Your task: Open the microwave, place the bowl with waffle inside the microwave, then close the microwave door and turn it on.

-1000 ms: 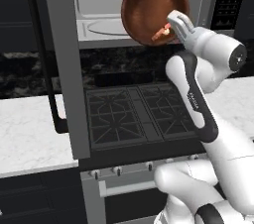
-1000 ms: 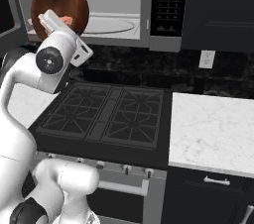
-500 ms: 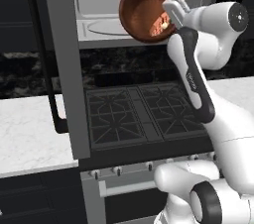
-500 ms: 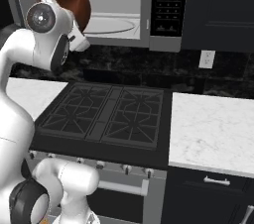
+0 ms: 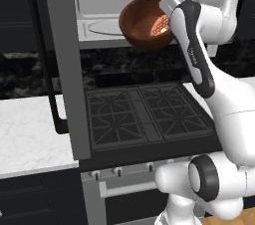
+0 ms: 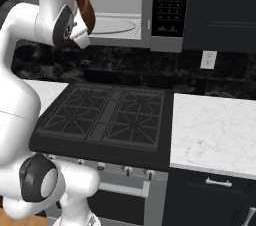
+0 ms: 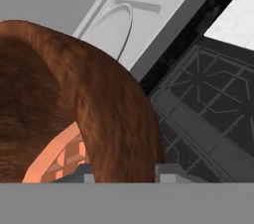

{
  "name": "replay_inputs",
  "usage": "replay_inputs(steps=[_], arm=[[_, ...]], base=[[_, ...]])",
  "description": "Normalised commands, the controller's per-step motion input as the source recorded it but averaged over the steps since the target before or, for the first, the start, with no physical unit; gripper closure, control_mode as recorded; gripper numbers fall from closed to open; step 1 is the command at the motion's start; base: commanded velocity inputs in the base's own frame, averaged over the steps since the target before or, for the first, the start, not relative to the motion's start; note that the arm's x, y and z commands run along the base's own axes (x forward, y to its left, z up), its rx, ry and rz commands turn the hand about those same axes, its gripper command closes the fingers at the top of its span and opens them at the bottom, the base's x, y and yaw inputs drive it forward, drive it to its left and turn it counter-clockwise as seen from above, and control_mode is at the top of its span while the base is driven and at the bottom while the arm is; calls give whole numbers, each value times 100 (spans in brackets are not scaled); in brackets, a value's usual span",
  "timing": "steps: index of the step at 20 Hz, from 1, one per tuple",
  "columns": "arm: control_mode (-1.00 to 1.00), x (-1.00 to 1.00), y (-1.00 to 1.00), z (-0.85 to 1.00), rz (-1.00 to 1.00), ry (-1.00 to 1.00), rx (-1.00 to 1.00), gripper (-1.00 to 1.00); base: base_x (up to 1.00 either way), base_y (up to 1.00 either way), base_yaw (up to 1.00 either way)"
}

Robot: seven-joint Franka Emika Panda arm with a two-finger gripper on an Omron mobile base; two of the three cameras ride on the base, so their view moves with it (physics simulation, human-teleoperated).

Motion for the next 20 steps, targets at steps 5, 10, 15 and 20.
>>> replay_inputs(steps=[5,10,15,20], arm=[[-100,12,-6,0,0,25,5,100],[-100,14,-10,0,0,1,13,100],[-100,-7,-27,-24,0,-3,16,100],[-100,16,-2,-3,0,-9,23,100]], base=[[0,0,0],[0,0,0],[0,0,0],[0,0,0]])
